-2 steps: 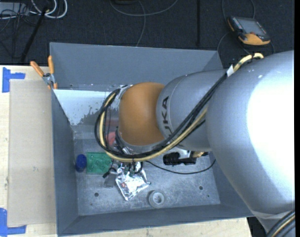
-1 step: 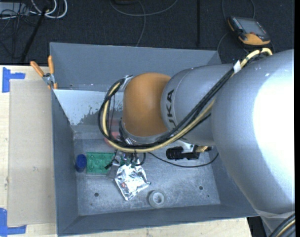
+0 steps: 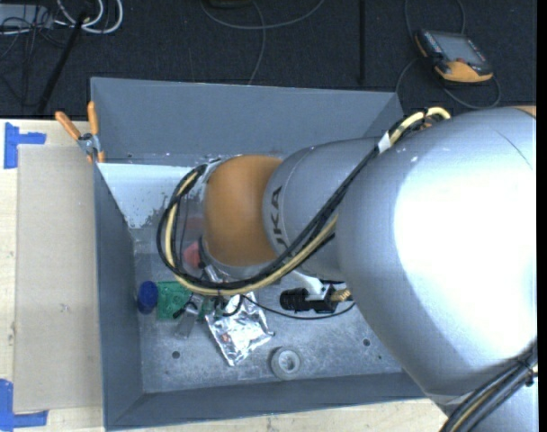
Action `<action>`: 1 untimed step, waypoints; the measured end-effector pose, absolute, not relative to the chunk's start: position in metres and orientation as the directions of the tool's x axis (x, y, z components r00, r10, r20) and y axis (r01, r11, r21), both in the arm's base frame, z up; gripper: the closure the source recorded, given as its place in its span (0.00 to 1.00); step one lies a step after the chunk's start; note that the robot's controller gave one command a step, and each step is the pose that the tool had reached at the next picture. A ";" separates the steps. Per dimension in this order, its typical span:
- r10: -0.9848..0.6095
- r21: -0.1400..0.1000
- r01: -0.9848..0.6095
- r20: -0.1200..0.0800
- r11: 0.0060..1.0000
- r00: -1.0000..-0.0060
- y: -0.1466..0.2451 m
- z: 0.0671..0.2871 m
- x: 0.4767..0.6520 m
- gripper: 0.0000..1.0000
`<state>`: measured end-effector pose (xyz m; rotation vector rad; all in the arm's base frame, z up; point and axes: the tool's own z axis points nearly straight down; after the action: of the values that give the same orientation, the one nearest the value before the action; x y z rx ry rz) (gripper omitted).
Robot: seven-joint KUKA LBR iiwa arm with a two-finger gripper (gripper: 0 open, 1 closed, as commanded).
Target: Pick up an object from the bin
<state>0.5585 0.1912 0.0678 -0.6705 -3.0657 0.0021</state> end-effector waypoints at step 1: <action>0.419 -0.001 0.419 0.003 0.908 -0.908 0.191 0.068 0.559 0.00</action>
Offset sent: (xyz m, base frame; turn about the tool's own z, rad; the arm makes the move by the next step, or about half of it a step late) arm 0.0000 0.0000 0.0000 0.0000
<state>0.5590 0.1908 0.0679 -0.6736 -3.0654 0.0011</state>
